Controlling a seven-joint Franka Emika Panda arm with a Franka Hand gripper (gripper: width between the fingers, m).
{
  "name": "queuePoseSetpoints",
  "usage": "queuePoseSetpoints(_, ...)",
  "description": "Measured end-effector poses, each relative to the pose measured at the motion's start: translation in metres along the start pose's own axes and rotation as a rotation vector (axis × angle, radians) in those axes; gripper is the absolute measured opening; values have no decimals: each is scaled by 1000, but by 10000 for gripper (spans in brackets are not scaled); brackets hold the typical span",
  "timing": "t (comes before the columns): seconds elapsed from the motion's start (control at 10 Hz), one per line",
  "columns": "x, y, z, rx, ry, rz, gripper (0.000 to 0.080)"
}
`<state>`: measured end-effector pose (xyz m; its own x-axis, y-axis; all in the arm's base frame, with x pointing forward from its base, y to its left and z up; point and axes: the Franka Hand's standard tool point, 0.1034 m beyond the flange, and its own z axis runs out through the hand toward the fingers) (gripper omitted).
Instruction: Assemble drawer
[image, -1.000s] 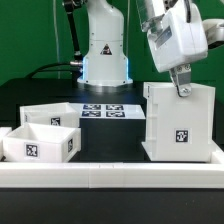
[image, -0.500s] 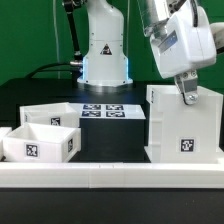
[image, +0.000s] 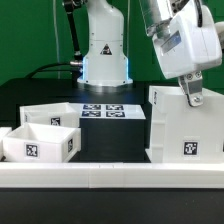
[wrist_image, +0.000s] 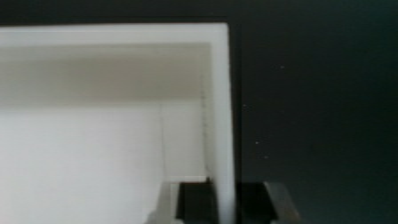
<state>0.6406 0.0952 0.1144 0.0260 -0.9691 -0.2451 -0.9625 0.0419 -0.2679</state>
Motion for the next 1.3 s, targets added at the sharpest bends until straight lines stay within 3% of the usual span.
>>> queuePoseSetpoints(0.1, 1, 0, 0, 0, 0, -5, 44)
queuePoseSetpoints(0.2, 0, 1, 0, -1, 0, -6, 136)
queuePoseSetpoints(0.4, 0, 1, 1, -2, 0, -10, 414)
queuePoseSetpoints(0.5, 1, 2, -1, -4, 0, -40, 414)
queuePoseSetpoints(0.6, 2, 11, -8, -20, -6, -146, 583)
queuePoseSetpoints(0.7, 3, 22, -20, -29, -9, -236, 637)
queuePoseSetpoints(1.0, 11, 33, -56, -29, -24, -484, 648)
queuePoseSetpoints(1.3, 15, 34, -56, -31, -28, -530, 649)
